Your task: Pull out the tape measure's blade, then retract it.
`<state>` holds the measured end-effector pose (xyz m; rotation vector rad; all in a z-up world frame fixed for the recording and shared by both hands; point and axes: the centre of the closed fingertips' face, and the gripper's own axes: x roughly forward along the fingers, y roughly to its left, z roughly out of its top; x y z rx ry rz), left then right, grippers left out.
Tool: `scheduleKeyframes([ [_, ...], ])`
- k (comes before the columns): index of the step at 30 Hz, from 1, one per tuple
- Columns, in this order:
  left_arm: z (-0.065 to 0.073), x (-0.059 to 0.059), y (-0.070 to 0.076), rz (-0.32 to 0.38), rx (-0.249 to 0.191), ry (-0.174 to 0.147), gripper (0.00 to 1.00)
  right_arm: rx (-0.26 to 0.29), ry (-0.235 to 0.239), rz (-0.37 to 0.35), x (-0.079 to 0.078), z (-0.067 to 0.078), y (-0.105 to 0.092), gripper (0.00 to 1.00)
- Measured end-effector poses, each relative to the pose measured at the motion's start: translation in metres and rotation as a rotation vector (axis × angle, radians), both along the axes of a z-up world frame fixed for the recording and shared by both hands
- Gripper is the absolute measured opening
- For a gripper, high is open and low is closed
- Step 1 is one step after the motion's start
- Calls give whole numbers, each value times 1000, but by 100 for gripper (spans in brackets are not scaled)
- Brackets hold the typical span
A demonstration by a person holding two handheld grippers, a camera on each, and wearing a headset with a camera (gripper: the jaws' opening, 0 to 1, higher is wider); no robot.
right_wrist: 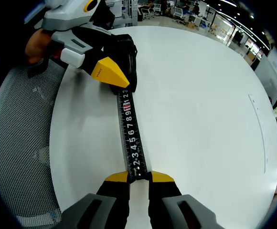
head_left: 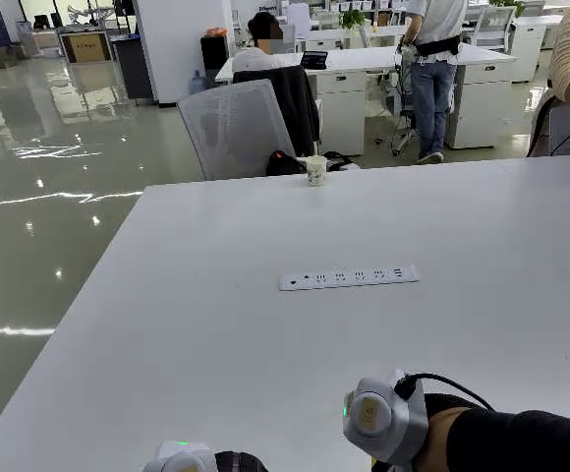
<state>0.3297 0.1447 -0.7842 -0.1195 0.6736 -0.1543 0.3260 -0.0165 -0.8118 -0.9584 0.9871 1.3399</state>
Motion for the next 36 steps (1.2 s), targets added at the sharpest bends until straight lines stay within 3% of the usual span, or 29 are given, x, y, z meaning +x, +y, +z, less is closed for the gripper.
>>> scheduleKeyframes([
  [19, -1, 0, 0, -1, -4, 4, 63, 15, 5, -12, 0, 0, 6, 11],
  [26, -1, 0, 0, -2, 9, -4, 62, 30, 39, -92, 1, 0, 10, 11],
  [36, 1, -1, 0, -3, 2, -14, 62, 49, 12, -43, -2, 0, 15, 11],
])
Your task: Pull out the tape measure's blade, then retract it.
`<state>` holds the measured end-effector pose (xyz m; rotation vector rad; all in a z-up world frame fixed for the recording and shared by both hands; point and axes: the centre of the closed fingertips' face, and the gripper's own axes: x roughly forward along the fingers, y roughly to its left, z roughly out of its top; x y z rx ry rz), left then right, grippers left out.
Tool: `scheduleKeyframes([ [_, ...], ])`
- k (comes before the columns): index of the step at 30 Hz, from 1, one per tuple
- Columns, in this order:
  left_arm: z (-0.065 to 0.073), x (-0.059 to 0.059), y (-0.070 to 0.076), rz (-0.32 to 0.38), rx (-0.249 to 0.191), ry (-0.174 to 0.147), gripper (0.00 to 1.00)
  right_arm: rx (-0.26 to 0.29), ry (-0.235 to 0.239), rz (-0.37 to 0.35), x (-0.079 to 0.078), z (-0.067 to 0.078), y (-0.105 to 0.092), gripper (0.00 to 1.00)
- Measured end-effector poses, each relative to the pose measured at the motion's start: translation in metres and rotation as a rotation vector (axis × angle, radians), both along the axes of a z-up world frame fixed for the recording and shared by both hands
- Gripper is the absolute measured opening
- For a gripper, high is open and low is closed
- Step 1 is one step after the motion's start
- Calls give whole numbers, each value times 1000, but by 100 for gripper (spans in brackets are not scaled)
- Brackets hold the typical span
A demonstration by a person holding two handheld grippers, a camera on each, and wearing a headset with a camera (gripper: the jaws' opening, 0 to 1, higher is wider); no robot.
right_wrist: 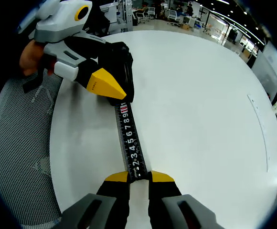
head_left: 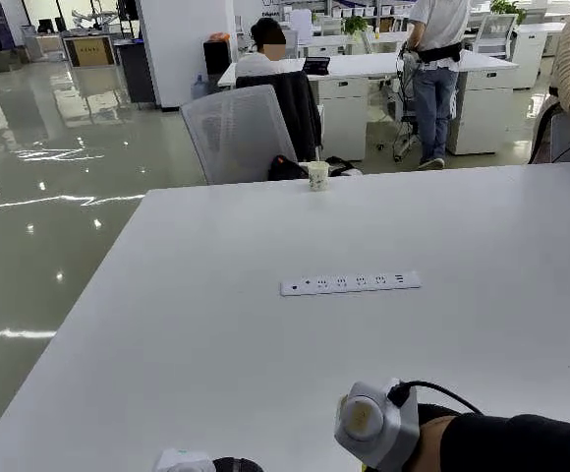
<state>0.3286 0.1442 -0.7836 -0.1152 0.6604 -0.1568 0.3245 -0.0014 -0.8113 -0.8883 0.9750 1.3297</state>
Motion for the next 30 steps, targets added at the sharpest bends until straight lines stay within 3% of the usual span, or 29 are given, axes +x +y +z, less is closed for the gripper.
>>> scheduleKeyframes([
  [30, 0, 2, 1, -4, -6, 13, 62, 30, -3, -7, 0, 1, 15, 10],
])
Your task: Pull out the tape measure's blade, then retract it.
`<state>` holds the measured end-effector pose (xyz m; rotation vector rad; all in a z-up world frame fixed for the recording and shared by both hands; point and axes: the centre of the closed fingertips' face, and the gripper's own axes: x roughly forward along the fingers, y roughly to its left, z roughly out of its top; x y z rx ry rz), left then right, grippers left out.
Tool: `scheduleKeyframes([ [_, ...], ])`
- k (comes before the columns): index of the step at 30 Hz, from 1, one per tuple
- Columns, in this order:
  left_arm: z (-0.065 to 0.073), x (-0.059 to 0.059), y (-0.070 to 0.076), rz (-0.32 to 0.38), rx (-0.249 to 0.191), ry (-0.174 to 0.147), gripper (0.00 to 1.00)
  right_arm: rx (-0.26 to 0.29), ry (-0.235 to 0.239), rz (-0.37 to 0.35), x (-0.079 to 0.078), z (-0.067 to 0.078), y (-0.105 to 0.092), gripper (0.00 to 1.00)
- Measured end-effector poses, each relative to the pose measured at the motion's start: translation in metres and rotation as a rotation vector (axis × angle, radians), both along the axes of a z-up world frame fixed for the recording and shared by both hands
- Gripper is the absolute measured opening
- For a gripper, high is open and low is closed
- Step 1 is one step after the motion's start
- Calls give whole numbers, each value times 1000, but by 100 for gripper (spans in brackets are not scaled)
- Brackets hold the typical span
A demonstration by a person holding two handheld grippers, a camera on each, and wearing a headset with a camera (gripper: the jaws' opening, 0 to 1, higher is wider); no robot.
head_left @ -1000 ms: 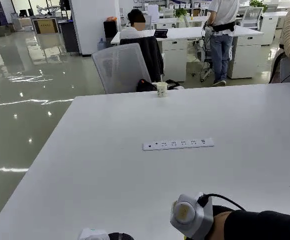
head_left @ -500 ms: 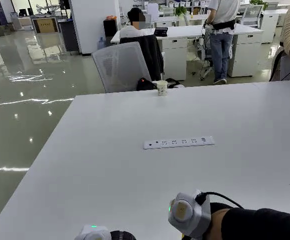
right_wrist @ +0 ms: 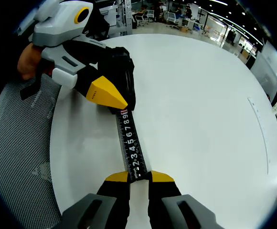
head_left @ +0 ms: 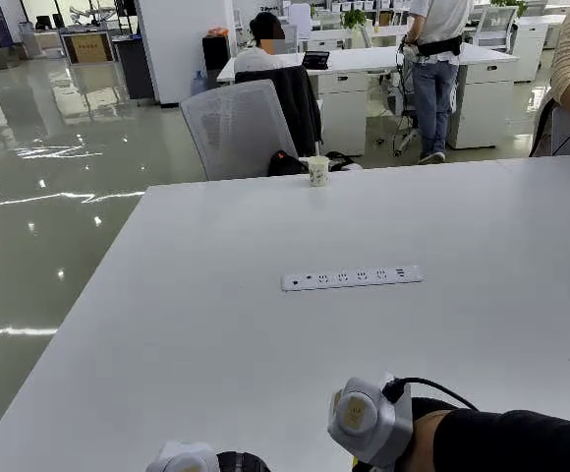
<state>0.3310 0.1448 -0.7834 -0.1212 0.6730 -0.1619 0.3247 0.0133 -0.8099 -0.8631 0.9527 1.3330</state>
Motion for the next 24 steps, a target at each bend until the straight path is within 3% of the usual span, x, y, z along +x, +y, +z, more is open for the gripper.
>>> scheduleKeyframes([
  [24, -1, 0, -1, -5, -3, 5, 62, 10, 4, -10, -1, -1, 8, 11],
])
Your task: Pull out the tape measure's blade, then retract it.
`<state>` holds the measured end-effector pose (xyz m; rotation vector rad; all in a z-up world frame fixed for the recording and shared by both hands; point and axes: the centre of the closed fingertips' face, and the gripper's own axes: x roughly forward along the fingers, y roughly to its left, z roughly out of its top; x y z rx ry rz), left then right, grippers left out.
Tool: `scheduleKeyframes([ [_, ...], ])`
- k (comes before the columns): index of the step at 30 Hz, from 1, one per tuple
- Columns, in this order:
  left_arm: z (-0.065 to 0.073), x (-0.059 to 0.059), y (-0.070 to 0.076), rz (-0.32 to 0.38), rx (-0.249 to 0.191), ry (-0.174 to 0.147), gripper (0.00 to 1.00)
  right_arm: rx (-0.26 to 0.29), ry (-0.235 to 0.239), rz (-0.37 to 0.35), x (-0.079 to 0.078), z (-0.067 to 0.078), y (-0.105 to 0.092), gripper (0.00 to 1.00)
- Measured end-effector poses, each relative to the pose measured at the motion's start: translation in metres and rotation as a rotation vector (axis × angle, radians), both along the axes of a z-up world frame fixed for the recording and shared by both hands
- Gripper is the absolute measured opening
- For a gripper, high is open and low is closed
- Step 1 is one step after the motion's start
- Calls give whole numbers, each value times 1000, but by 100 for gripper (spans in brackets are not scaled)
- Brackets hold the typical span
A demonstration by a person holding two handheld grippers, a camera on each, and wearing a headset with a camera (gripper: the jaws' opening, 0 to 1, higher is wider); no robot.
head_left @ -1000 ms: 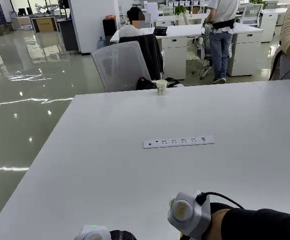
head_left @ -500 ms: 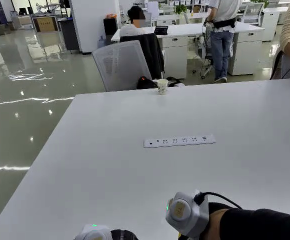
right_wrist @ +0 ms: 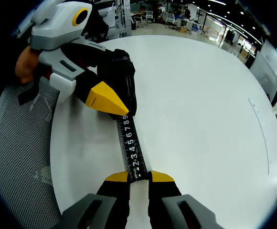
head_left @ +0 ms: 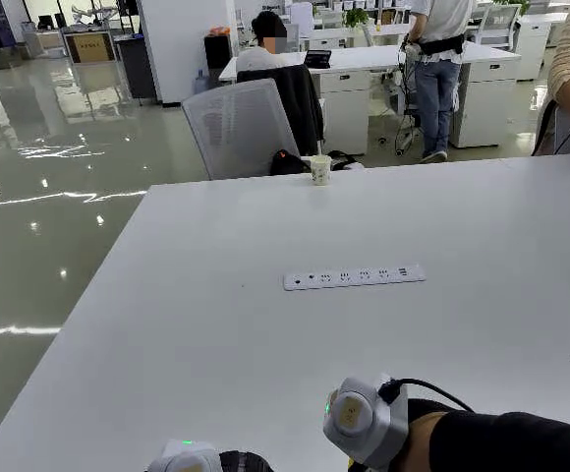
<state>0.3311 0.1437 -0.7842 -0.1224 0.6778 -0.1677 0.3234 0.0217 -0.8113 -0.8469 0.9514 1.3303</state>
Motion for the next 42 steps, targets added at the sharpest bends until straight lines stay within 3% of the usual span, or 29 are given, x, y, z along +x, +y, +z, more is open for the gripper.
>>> scheduleKeyframes([
  [19, 0, -2, 0, -1, -3, 0, 62, 25, -1, 2, -2, -1, 7, 11],
  [42, 1, -3, 1, -2, -44, 17, 62, 46, 10, -7, -3, -1, 15, 11],
])
